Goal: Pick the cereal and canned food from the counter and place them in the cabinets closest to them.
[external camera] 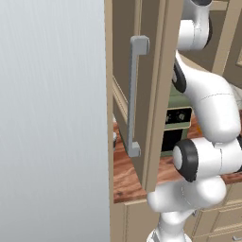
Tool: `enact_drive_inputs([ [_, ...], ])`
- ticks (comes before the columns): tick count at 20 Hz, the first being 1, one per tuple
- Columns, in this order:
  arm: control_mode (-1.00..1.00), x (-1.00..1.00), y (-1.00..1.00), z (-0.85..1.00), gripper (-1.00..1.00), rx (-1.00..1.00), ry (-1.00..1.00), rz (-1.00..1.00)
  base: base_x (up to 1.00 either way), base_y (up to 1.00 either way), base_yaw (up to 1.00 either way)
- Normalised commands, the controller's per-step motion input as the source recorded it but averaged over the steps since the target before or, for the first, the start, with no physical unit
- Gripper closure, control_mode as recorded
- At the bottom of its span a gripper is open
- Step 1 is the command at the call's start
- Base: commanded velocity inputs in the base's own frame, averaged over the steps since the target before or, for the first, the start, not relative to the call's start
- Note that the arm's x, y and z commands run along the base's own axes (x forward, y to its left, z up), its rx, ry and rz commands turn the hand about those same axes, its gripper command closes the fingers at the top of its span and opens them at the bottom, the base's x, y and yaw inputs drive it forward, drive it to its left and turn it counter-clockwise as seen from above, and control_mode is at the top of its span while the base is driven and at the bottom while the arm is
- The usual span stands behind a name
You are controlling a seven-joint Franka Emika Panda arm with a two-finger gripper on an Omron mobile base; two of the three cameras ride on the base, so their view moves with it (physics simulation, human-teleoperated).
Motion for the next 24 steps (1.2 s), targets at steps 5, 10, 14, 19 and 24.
enact_drive_inputs([
  [5,-1.0,-0.79,0.0,-0.09,-1.0,0.0,0.04,0.0,0.0,0.0,0.0],
  [10,-1.0,-0.99,0.0,-0.4,-1.0,-0.04,0.01,0.0,0.0,0.0,0.0],
  [14,-1.0,-0.94,0.0,-0.89,-1.0,-0.11,0.07,0.0,0.0,0.0,0.0],
  [19,-1.0,-0.63,-0.01,-1.0,-1.0,-0.12,0.14,0.0,0.0,0.0,0.0],
  [24,-1.0,-0.26,-0.19,-0.99,-1.0,-0.02,0.03,0.0,0.0,0.0,0.0],
])
